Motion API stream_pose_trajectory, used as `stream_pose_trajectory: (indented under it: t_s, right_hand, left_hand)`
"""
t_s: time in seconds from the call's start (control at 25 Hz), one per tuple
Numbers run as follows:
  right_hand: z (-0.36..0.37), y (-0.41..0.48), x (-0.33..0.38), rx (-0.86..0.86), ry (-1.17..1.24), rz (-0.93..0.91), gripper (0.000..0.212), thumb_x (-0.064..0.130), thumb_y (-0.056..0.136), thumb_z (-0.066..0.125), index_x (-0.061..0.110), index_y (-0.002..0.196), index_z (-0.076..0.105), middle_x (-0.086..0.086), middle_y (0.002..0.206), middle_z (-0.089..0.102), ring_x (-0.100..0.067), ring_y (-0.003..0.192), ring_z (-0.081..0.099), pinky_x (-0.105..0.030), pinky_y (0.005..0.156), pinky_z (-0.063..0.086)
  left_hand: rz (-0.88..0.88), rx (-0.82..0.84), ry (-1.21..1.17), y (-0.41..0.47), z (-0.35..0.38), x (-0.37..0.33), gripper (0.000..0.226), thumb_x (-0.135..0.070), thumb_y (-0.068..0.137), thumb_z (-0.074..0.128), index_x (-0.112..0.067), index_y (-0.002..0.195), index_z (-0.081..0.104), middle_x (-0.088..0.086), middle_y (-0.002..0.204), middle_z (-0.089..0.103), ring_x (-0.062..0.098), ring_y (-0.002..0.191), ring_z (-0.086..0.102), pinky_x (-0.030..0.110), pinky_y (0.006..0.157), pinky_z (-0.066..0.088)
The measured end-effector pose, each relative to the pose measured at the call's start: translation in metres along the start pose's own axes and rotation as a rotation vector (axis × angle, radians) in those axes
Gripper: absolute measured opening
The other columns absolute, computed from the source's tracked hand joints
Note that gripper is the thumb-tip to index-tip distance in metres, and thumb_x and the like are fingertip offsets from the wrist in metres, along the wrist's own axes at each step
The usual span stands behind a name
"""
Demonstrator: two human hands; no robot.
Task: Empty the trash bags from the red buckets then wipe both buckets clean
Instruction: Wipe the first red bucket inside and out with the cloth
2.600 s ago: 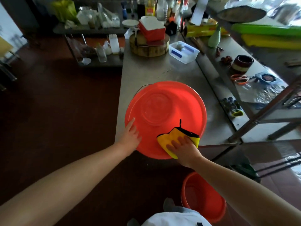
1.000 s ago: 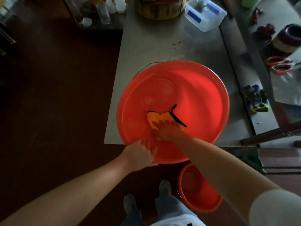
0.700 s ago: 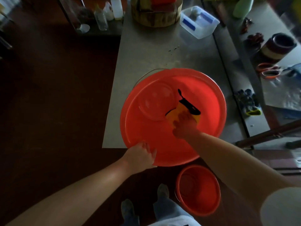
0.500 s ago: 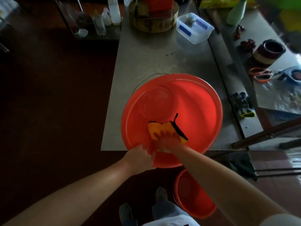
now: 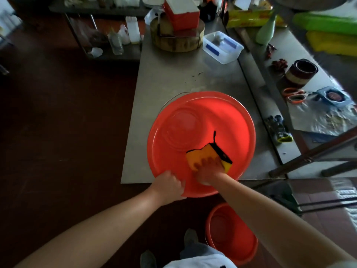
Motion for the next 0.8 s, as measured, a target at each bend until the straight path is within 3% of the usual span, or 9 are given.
stream_pose_trajectory:
  t_s: [0.08,0.16,0.32,0.44,0.64,0.8]
  right_hand:
    - [0.006,-0.009,0.032,0.06,0.116,-0.111,0.059,0.056,0.101,0.024,0.035,0.157,0.023,-0.005,0.163,0.022,-0.035,0.149,0.019,-0.058,0.116,0.017]
    - [0.008,-0.015,0.038,0.021,0.171,-0.141,0.059,0.056,0.102,0.02,0.037,0.158,0.02,-0.003,0.165,0.021,-0.031,0.15,0.02,-0.055,0.117,0.018]
    - [0.006,-0.029,-0.006,-0.069,-0.022,-0.051,0.058,0.059,0.101,0.019,0.041,0.155,0.027,-0.002,0.163,0.026,-0.027,0.15,0.019,-0.048,0.12,0.01]
    - [0.001,-0.039,-0.023,-0.03,-0.054,0.068,0.057,0.056,0.102,0.018,0.039,0.155,0.028,-0.006,0.165,0.02,-0.03,0.153,0.01,-0.05,0.121,0.004]
    - [0.015,-0.072,0.025,-0.051,0.006,-0.137,0.049,0.041,0.105,0.025,0.032,0.153,0.03,-0.012,0.151,0.038,-0.037,0.137,0.037,-0.055,0.107,0.031]
    - [0.0,-0.074,0.023,-0.18,0.124,-0.076,0.05,0.057,0.101,0.023,0.037,0.139,0.049,-0.005,0.137,0.052,-0.032,0.129,0.045,-0.05,0.106,0.03]
  left_hand:
    - [0.034,0.027,-0.032,-0.003,-0.001,-0.001,0.057,-0.058,0.101,0.037,-0.01,0.114,0.063,0.01,0.099,0.072,0.029,0.089,0.067,0.034,0.079,0.042]
    - [-0.008,0.02,-0.018,-0.01,-0.002,0.001,0.056,-0.064,0.096,0.041,-0.017,0.103,0.069,0.002,0.09,0.074,0.024,0.082,0.07,0.03,0.077,0.046]
    - [-0.024,0.026,-0.089,-0.015,0.005,0.005,0.06,-0.059,0.1,0.039,-0.006,0.119,0.06,0.013,0.103,0.071,0.033,0.095,0.067,0.038,0.084,0.044]
    - [-0.033,-0.03,-0.072,-0.012,-0.003,0.007,0.061,-0.058,0.101,0.039,-0.003,0.118,0.058,0.014,0.1,0.071,0.033,0.092,0.067,0.037,0.079,0.043]
    - [0.025,-0.006,-0.053,-0.017,-0.003,0.008,0.053,-0.058,0.1,0.041,-0.013,0.1,0.07,0.008,0.101,0.072,0.029,0.092,0.067,0.036,0.08,0.042]
    - [0.014,-0.025,-0.076,-0.021,0.0,0.014,0.055,-0.059,0.101,0.038,-0.015,0.099,0.07,0.008,0.103,0.071,0.03,0.096,0.066,0.038,0.085,0.044]
Point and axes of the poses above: each hand's wrist, its own y-axis towards the middle knuckle, its own z-axis out of the palm, x = y × z, the point moved 3 cm from there along y, towards the middle knuckle
